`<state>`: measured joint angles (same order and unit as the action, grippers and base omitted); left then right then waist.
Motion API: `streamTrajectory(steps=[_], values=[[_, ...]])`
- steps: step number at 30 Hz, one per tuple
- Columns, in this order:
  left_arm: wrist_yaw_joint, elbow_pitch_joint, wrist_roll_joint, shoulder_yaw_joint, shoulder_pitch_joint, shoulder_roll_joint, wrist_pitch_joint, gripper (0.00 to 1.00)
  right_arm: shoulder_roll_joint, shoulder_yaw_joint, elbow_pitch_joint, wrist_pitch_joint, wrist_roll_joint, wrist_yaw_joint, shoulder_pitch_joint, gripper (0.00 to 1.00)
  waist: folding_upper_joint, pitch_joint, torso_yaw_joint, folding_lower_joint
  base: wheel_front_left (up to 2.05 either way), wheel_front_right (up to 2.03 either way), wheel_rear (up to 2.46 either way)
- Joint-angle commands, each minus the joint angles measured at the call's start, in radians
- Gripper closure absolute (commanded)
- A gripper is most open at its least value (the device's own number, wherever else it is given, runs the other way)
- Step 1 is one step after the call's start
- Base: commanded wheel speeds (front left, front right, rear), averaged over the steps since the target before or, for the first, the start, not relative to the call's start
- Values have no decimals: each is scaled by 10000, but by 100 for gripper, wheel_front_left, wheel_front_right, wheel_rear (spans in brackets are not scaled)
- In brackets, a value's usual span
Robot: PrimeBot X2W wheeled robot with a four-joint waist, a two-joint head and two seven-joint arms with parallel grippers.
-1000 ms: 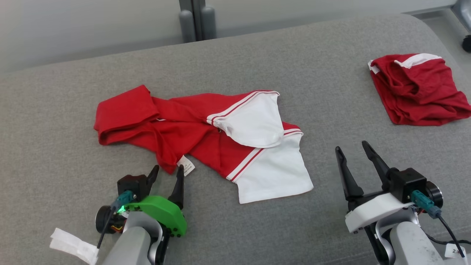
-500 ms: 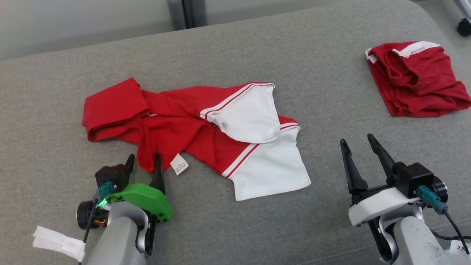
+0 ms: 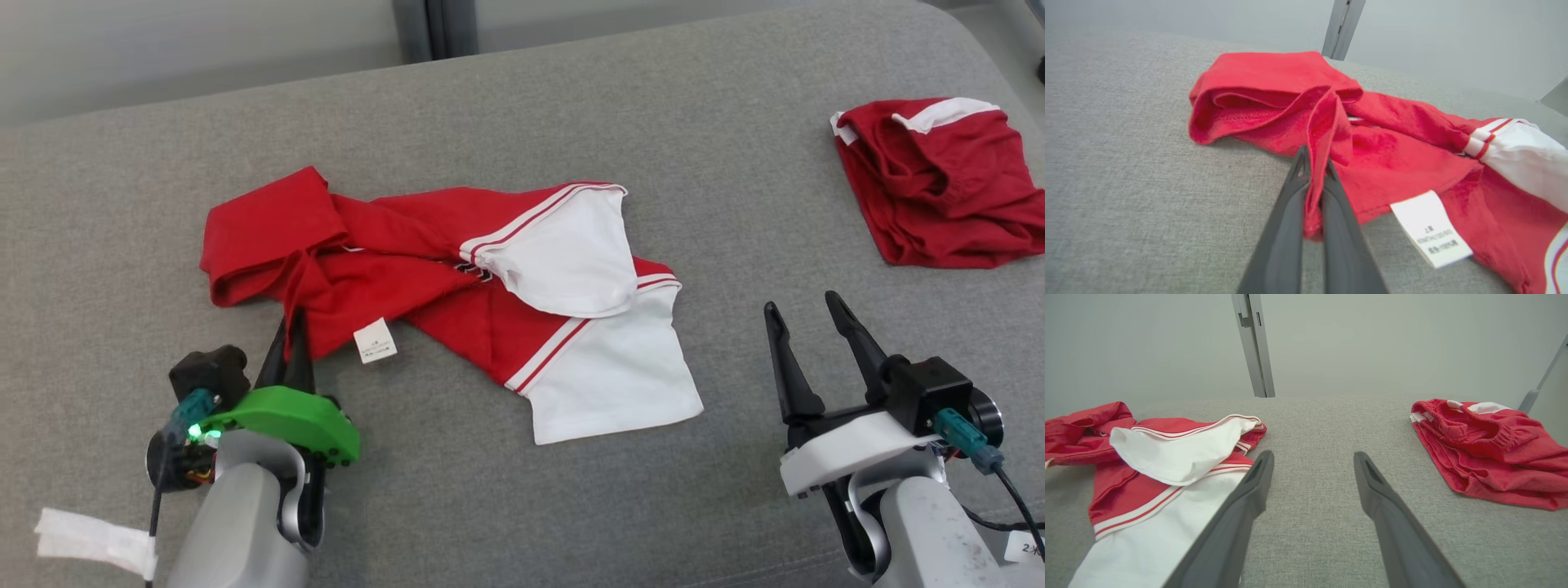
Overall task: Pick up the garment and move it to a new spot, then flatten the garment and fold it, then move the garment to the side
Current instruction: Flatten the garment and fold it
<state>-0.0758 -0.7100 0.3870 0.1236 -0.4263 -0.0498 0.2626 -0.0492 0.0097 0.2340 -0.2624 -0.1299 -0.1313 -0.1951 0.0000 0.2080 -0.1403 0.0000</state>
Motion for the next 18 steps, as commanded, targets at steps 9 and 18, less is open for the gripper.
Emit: streamTrajectory(steps=[9, 18], values=[[-241, 596, 1350, -983, 1572, -25, 16, 100, -29, -130, 100, -27, 116, 13, 228, 0, 0, -445, 590, 0, 0, 0, 0], [-391, 194, 1874, -1228, 1780, -29, 16, 0, -31, -133, 142, -26, 173, 13, 332, 0, 0, -550, 891, 0, 0, 0, 0]])
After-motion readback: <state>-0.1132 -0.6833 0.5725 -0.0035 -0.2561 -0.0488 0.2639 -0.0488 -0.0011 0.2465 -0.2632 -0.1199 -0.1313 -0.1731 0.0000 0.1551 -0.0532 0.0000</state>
